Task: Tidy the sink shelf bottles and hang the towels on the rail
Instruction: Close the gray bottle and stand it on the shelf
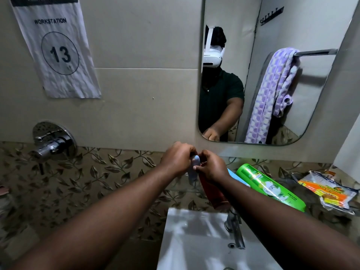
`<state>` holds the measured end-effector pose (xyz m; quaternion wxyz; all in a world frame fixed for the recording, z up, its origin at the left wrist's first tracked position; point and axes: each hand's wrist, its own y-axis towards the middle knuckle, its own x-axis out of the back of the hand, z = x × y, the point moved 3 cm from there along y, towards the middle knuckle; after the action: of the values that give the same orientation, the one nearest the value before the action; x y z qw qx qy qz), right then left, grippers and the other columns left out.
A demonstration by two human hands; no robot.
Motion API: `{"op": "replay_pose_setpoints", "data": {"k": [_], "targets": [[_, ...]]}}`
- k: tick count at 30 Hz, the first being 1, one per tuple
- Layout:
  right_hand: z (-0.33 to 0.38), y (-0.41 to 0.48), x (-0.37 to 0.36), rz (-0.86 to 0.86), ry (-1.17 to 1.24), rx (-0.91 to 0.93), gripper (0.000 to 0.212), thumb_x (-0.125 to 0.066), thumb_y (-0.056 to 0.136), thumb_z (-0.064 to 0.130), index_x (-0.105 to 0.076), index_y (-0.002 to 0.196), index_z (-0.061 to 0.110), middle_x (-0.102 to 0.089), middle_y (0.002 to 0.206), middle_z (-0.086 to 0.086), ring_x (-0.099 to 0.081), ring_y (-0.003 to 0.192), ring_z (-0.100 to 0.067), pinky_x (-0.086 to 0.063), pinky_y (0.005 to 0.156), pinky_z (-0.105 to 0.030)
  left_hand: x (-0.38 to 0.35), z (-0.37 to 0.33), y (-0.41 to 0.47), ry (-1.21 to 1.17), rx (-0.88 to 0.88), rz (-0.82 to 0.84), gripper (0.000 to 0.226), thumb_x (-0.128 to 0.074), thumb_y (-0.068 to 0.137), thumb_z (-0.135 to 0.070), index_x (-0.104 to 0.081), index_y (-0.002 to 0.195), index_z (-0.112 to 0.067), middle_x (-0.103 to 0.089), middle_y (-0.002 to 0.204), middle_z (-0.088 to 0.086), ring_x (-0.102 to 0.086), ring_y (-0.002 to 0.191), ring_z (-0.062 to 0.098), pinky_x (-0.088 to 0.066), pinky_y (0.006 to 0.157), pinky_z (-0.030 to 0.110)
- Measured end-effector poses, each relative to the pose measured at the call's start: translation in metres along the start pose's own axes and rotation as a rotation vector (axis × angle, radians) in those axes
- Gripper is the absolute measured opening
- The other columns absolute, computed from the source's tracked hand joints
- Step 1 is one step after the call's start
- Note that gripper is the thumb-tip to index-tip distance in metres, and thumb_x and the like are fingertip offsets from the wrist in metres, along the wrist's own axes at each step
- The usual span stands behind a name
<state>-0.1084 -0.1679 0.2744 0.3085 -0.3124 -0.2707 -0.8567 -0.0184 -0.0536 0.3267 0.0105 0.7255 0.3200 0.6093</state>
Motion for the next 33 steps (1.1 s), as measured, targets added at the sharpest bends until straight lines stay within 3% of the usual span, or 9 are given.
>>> {"op": "replay_pose_setpoints", "data": {"k": [3,5,7,10,16,20,25,30,33], "targets": [[-0.003,0.005,-0.001,0.007,-0.015,-0.009,0.028,-0.083,0.078,0.026,-0.065,0.094,0.012,-0.074,0.086,-0.004,-0.067,0.082,-0.025,-0.047,0.067,-0.032,0.008,0.003,0.013,0.077,-0.091,0.057,0.022,-0.068,0.088,-0.033,-0.076,0.108,-0.036,-0.076,0.102,-0.002,-0.066,0.104,0.024,-0.054,0.089,0.036],[-0.004,0.006,-0.001,0.004,-0.028,-0.001,0.027,-0.083,0.078,0.027,-0.064,0.089,0.012,-0.068,0.077,0.002,-0.061,0.074,-0.021,-0.04,0.056,-0.022,0.012,0.006,0.019,0.102,-0.171,0.092,0.022,-0.069,0.088,-0.031,-0.077,0.109,-0.035,-0.078,0.104,-0.006,-0.068,0.105,0.02,-0.051,0.092,0.036],[-0.002,0.006,-0.003,0.005,-0.026,0.007,0.026,-0.083,0.078,0.027,-0.061,0.083,0.015,-0.064,0.071,0.005,-0.057,0.07,-0.018,-0.034,0.05,-0.017,0.016,0.012,0.022,0.07,-0.214,0.133,0.023,-0.073,0.086,-0.028,-0.078,0.108,-0.032,-0.079,0.104,-0.008,-0.071,0.101,0.013,-0.053,0.09,0.032],[0.002,0.007,-0.007,0.031,0.006,0.009,0.025,-0.083,0.078,0.026,-0.061,0.083,0.013,-0.07,0.077,-0.003,-0.062,0.072,-0.022,-0.047,0.063,-0.033,0.019,0.023,0.026,-0.051,-0.2,0.232,0.022,-0.078,0.083,-0.023,-0.079,0.105,-0.028,-0.079,0.101,-0.01,-0.072,0.094,0.006,-0.056,0.087,0.029],[0.005,0.006,-0.01,0.042,-0.02,0.001,0.035,-0.083,0.077,0.029,-0.05,0.071,0.021,-0.057,0.062,0.007,-0.053,0.063,-0.015,-0.032,0.05,-0.027,0.017,0.033,0.029,-0.184,-0.175,0.299,0.022,-0.082,0.082,-0.016,-0.08,0.103,-0.023,-0.079,0.096,-0.009,-0.072,0.085,0.001,-0.054,0.076,0.022],[0.006,0.006,-0.01,0.039,-0.006,-0.027,0.036,-0.084,0.077,0.029,-0.049,0.068,0.022,-0.067,0.068,0.002,-0.066,0.071,-0.023,-0.045,0.06,-0.033,0.015,0.035,0.029,-0.221,-0.159,0.307,0.022,-0.081,0.083,-0.016,-0.079,0.103,-0.024,-0.078,0.096,-0.011,-0.071,0.087,0.001,-0.056,0.079,0.025],[0.011,0.004,-0.013,0.045,0.015,-0.03,0.032,-0.084,0.078,0.028,-0.053,0.072,0.021,-0.069,0.071,0.001,-0.07,0.074,-0.025,-0.052,0.065,-0.036,0.016,0.04,0.028,-0.231,-0.156,0.304,0.022,-0.081,0.083,-0.016,-0.079,0.103,-0.024,-0.077,0.094,-0.013,-0.07,0.085,-0.003,-0.054,0.075,0.02],[0.013,0.003,-0.015,0.05,0.023,-0.029,0.029,-0.084,0.079,0.028,-0.056,0.075,0.023,-0.068,0.071,0.003,-0.068,0.072,-0.022,-0.052,0.064,-0.035,0.015,0.045,0.024,-0.271,-0.123,0.305,0.021,-0.08,0.085,-0.018,-0.079,0.105,-0.025,-0.078,0.099,-0.011,-0.071,0.089,-0.001,-0.056,0.078,0.022],[0.014,0.003,-0.015,0.068,0.034,-0.035,0.025,-0.084,0.078,0.027,-0.059,0.078,0.022,-0.073,0.076,0.0,-0.073,0.078,-0.024,-0.057,0.07,-0.039,0.016,0.046,0.022,-0.259,-0.129,0.315,0.023,-0.081,0.084,-0.018,-0.078,0.106,-0.025,-0.077,0.099,-0.012,-0.07,0.09,0.0,-0.056,0.079,0.024]]}}
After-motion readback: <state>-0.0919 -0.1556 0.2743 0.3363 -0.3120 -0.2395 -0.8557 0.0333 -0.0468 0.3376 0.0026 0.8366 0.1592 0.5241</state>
